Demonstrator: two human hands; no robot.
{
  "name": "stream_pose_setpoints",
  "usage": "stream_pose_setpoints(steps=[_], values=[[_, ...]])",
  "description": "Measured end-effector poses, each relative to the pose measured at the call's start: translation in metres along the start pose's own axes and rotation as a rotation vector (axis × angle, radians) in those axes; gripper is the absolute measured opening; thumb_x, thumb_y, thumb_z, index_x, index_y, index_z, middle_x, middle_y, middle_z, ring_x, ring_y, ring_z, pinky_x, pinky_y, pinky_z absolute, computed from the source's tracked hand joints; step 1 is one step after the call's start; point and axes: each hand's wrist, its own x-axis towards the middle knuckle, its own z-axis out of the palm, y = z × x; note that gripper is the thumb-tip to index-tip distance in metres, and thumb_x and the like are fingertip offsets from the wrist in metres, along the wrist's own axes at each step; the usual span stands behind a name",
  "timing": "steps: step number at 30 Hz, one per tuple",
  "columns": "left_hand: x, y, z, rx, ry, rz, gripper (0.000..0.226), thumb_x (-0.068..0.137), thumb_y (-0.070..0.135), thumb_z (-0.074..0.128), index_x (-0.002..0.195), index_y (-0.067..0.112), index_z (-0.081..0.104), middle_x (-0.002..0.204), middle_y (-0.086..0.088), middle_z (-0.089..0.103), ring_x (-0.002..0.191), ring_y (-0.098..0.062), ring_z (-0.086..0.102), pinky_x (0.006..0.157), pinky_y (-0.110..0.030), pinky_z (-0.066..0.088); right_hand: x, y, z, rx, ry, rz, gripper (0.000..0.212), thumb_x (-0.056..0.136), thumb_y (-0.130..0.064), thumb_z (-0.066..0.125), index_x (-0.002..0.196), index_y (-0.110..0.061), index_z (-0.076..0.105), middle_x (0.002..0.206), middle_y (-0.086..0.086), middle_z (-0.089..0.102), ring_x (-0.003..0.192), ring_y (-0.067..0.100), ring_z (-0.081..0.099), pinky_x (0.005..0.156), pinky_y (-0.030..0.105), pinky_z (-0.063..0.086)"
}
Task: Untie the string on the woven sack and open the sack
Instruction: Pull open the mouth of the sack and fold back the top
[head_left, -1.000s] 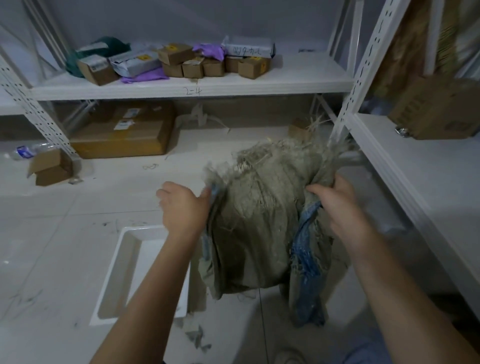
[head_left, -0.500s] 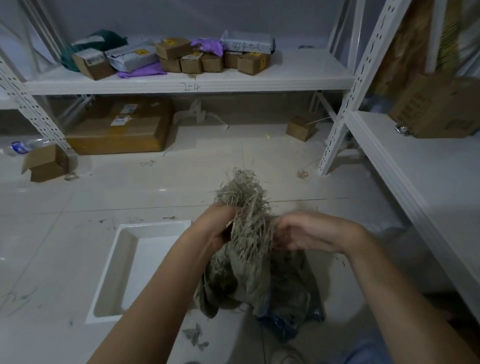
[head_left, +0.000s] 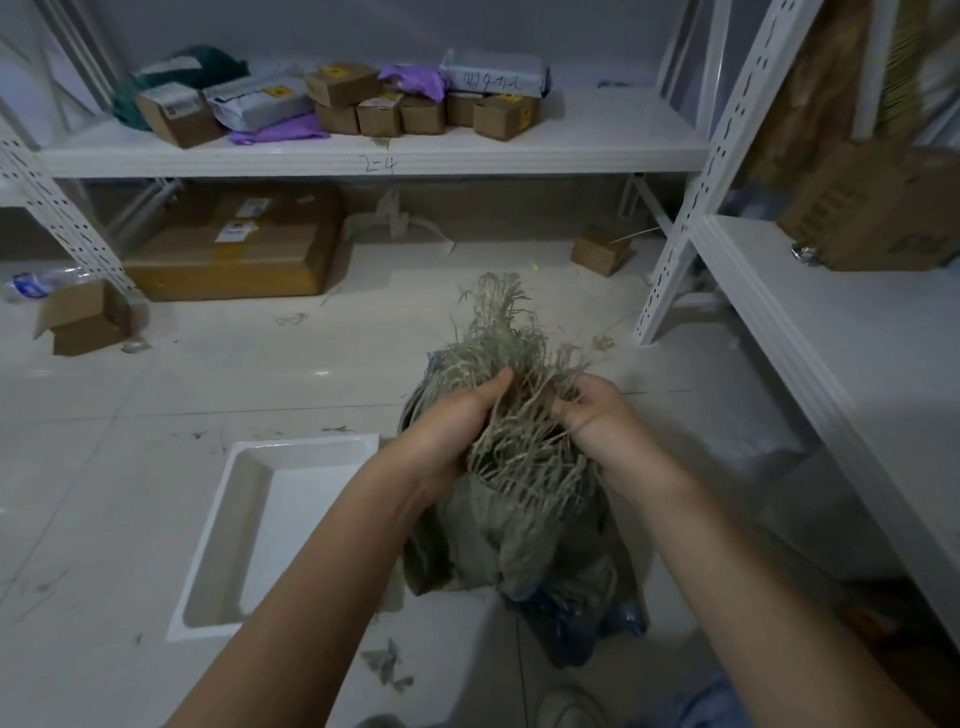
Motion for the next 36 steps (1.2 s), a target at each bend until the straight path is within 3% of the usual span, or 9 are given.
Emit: stream_pose_setpoints(steps=[6,10,15,20,22,25,28,32,36], values=[[-0.001,0.001,-0.011,-0.21,0.039,0.027,0.038,0.097,0.041,0.041,0.091,0.013,0.067,0.068,-0.002,0.073,0.066,-0.016,0.068,0.059,-0.026,0.051,0.007,-0.005,-0.008,0.316,0.079,0.192,0.019,0.091,-0.009,0.051,0.096,0.0,0.066,0.07,0.009,0.073,0.062,0.021,0.069,0.066,0.032,0.057],[-0.003,0.01,-0.018,-0.407,0.048,0.067,0.046,0.098,0.043,0.035,0.111,0.01,0.064,0.095,-0.01,0.072,0.09,-0.023,0.066,0.077,-0.035,0.05,0.012,-0.012,-0.025,0.815,0.086,0.251,0.023,0.092,-0.006,0.04,0.096,-0.001,0.062,0.07,0.011,0.073,0.062,0.02,0.071,0.058,0.028,0.059],[-0.002,0.014,-0.031,-0.626,0.016,0.158,0.045,0.099,0.042,0.032,0.099,0.012,0.065,0.086,-0.01,0.074,0.093,-0.025,0.065,0.083,-0.039,0.047,0.013,-0.017,-0.031,1.097,0.124,0.234,0.031,0.096,-0.007,0.031,0.1,0.011,0.056,0.077,0.021,0.071,0.077,0.03,0.066,0.076,0.038,0.054],[-0.001,0.015,-0.051,-0.807,0.029,0.233,0.041,0.097,0.037,0.036,0.102,0.01,0.067,0.112,-0.013,0.07,0.116,-0.027,0.06,0.107,-0.044,0.037,0.004,-0.023,-0.034,1.326,0.168,0.16,0.043,0.077,0.002,0.039,0.118,0.009,0.046,0.095,0.031,0.06,0.09,0.038,0.059,0.097,0.046,0.044],[-0.001,0.015,-0.053,-0.83,0.02,0.261,0.041,0.096,0.033,0.039,0.093,0.01,0.072,0.111,-0.012,0.071,0.113,-0.025,0.062,0.107,-0.04,0.039,0.0,-0.023,-0.037,1.287,0.124,0.169,0.051,0.066,-0.004,0.044,0.115,0.006,0.052,0.093,0.029,0.065,0.086,0.038,0.065,0.083,0.048,0.053],[-0.003,0.014,-0.054,-0.77,0.013,0.306,0.051,0.094,0.023,0.037,0.059,0.01,0.071,0.073,-0.007,0.072,0.076,-0.02,0.071,0.09,-0.037,0.048,-0.003,-0.022,-0.038,1.082,0.087,0.278,0.03,0.083,-0.026,0.05,0.097,0.0,0.06,0.072,0.023,0.071,0.066,0.031,0.072,0.06,0.046,0.058],[-0.004,0.015,-0.052,-0.544,0.1,0.144,0.022,0.086,0.009,0.043,0.074,0.008,0.061,0.074,-0.009,0.064,0.071,-0.022,0.065,0.074,-0.034,0.056,0.002,-0.01,-0.027,0.873,0.048,0.43,0.043,0.087,-0.046,0.058,0.101,-0.006,0.064,0.075,0.019,0.074,0.056,0.027,0.072,0.046,0.039,0.058],[-0.003,0.011,-0.055,-0.087,0.228,-0.005,0.037,0.081,-0.011,0.04,0.051,0.003,0.057,0.046,-0.013,0.051,0.028,-0.015,0.052,0.034,-0.015,0.046,0.006,0.007,-0.011,0.405,-0.129,0.563,0.016,0.081,-0.021,0.07,0.092,-0.01,0.069,0.071,0.011,0.073,0.053,0.021,0.07,0.055,0.03,0.06],[-0.003,0.014,-0.066,0.051,0.318,-0.056,0.027,0.082,-0.003,0.049,0.056,0.006,0.053,0.048,-0.01,0.051,0.037,-0.019,0.052,0.042,-0.018,0.043,0.002,0.011,-0.007,0.086,-0.005,0.464,0.005,0.079,-0.005,0.063,0.076,-0.008,0.066,0.071,0.014,0.067,0.06,0.025,0.063,0.06,0.03,0.055]])
